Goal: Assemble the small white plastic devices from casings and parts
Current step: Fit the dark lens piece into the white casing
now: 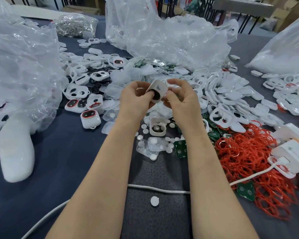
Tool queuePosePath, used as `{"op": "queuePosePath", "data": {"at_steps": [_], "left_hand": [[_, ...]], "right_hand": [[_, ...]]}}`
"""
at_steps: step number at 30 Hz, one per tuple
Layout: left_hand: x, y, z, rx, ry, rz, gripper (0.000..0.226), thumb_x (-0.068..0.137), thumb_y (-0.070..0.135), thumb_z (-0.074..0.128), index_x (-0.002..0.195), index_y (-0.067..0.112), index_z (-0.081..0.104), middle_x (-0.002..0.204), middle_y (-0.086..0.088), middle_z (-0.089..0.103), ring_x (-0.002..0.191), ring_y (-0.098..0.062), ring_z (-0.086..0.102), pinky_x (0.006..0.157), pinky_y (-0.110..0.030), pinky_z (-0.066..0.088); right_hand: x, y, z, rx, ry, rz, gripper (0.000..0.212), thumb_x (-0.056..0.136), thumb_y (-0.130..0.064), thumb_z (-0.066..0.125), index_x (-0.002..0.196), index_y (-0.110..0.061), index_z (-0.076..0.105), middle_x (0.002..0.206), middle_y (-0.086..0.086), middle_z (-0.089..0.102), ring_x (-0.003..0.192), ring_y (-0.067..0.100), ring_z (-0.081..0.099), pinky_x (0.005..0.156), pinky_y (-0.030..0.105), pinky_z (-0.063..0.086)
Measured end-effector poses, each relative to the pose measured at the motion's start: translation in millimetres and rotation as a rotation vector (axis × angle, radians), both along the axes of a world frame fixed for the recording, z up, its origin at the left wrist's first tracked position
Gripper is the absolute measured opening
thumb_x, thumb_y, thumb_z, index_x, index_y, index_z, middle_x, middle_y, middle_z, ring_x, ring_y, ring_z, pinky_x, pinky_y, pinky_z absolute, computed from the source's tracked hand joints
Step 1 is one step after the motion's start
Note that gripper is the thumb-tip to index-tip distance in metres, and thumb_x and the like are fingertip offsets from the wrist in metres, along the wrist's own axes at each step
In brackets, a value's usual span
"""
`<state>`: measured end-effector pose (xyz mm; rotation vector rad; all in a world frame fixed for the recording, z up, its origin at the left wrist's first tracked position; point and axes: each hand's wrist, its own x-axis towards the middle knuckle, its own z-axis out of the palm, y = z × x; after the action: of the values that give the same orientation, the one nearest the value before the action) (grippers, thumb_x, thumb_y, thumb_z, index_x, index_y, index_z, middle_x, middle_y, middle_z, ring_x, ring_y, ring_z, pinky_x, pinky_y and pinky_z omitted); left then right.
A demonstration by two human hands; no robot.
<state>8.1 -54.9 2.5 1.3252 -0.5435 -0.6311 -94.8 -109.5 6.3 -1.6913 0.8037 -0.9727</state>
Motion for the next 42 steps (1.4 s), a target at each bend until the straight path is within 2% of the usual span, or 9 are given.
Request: {"op": "queuePosePath", "data": {"at_steps": [5, 9, 13, 18, 23, 26, 29, 37, 42], "left_hand": [[-7.3, -1.2, -2.9, 0.034, -0.135, 0.019, 0.021, 0.092, -0.001, 0.053, 0.089, 0.02, 0.052, 0.097, -0.015, 0.067, 0.078, -0.017, 0.068, 0.074, -0.027, 0.058], [-10.5, -0.9, -2.5, 0.11, -0.259, 0.013, 0.02, 0.093, 0.003, 0.053, 0.093, 0.022, 0.052, 0.097, -0.016, 0.07, 0.088, -0.026, 0.07, 0.089, -0.044, 0.055], [-14.2, 0.7, 1.3, 0.155, -0.564, 0.057, 0.021, 0.093, 0.003, 0.052, 0.097, 0.019, 0.065, 0.1, 0.001, 0.065, 0.089, -0.019, 0.067, 0.087, -0.035, 0.054], [-17.2, -1.1, -1.2, 0.157, -0.679, 0.094, 0.027, 0.093, 0.001, 0.052, 0.111, 0.014, 0.067, 0.114, 0.002, 0.046, 0.098, -0.014, 0.058, 0.089, -0.025, 0.051], [-15.8, -2.4, -2.5, 0.112, -0.536, 0.116, 0.013, 0.089, 0.01, 0.064, 0.1, 0.014, 0.057, 0.099, 0.004, 0.059, 0.079, 0.001, 0.056, 0.068, -0.001, 0.044], [-15.5, -2.5, -3.8, 0.114, -0.488, 0.056, 0.007, 0.089, 0.015, 0.063, 0.093, 0.019, 0.058, 0.087, 0.012, 0.062, 0.083, 0.0, 0.06, 0.072, -0.008, 0.048], [-15.4, -1.7, -3.2, 0.065, -0.214, -0.039, 0.008, 0.092, 0.013, 0.06, 0.09, 0.021, 0.058, 0.098, -0.005, 0.067, 0.096, -0.017, 0.066, 0.081, -0.027, 0.055], [-13.0, -1.8, -0.7, 0.041, -0.317, 0.037, 0.025, 0.092, 0.009, 0.058, 0.08, 0.032, 0.057, 0.078, 0.009, 0.062, 0.076, -0.01, 0.062, 0.074, -0.027, 0.054], [-11.3, 1.5, 3.6, -0.102, 0.082, -0.171, 0.004, 0.091, 0.015, 0.064, 0.089, 0.017, 0.067, 0.078, 0.003, 0.071, 0.074, -0.01, 0.067, 0.07, -0.023, 0.055]], "right_hand": [[7.8, 4.1, -5.3, -0.057, 0.067, -0.061, 0.016, 0.09, -0.016, 0.062, 0.105, -0.021, 0.058, 0.101, 0.001, 0.068, 0.092, 0.016, 0.066, 0.087, 0.041, 0.054], [10.7, 4.3, -8.8, -0.178, 0.102, -0.173, 0.015, 0.088, -0.012, 0.063, 0.101, -0.016, 0.057, 0.097, 0.0, 0.064, 0.086, 0.016, 0.064, 0.079, 0.025, 0.05], [9.2, 3.3, -9.9, -0.354, 0.21, -0.168, 0.039, 0.089, -0.011, 0.059, 0.127, -0.016, 0.054, 0.109, 0.002, 0.057, 0.089, 0.012, 0.053, 0.08, 0.02, 0.042], [7.8, 3.5, -9.0, -0.368, 0.259, -0.166, 0.025, 0.09, -0.011, 0.058, 0.114, -0.015, 0.064, 0.106, 0.003, 0.067, 0.096, 0.016, 0.059, 0.084, 0.025, 0.045], [5.8, -0.3, -8.4, -0.149, 0.139, -0.204, 0.007, 0.088, -0.013, 0.063, 0.092, -0.017, 0.06, 0.08, -0.003, 0.064, 0.081, 0.016, 0.061, 0.072, 0.018, 0.047], [4.5, -0.3, -7.7, 0.051, 0.02, -0.182, 0.01, 0.089, -0.013, 0.064, 0.09, -0.019, 0.056, 0.084, 0.009, 0.067, 0.08, 0.022, 0.067, 0.08, 0.036, 0.055], [5.8, 0.6, -4.6, 0.23, -0.115, -0.133, 0.008, 0.089, -0.01, 0.063, 0.091, -0.015, 0.057, 0.079, 0.005, 0.067, 0.071, 0.011, 0.068, 0.077, 0.033, 0.059], [6.5, 0.5, -2.5, 0.079, -0.081, -0.099, 0.011, 0.089, -0.011, 0.062, 0.1, -0.012, 0.064, 0.095, 0.006, 0.068, 0.083, 0.012, 0.064, 0.078, 0.027, 0.055], [2.8, -2.3, -1.8, 0.283, -0.244, 0.015, 0.014, 0.093, -0.007, 0.057, 0.104, -0.014, 0.062, 0.086, 0.006, 0.069, 0.079, 0.016, 0.068, 0.076, 0.031, 0.057]]}}
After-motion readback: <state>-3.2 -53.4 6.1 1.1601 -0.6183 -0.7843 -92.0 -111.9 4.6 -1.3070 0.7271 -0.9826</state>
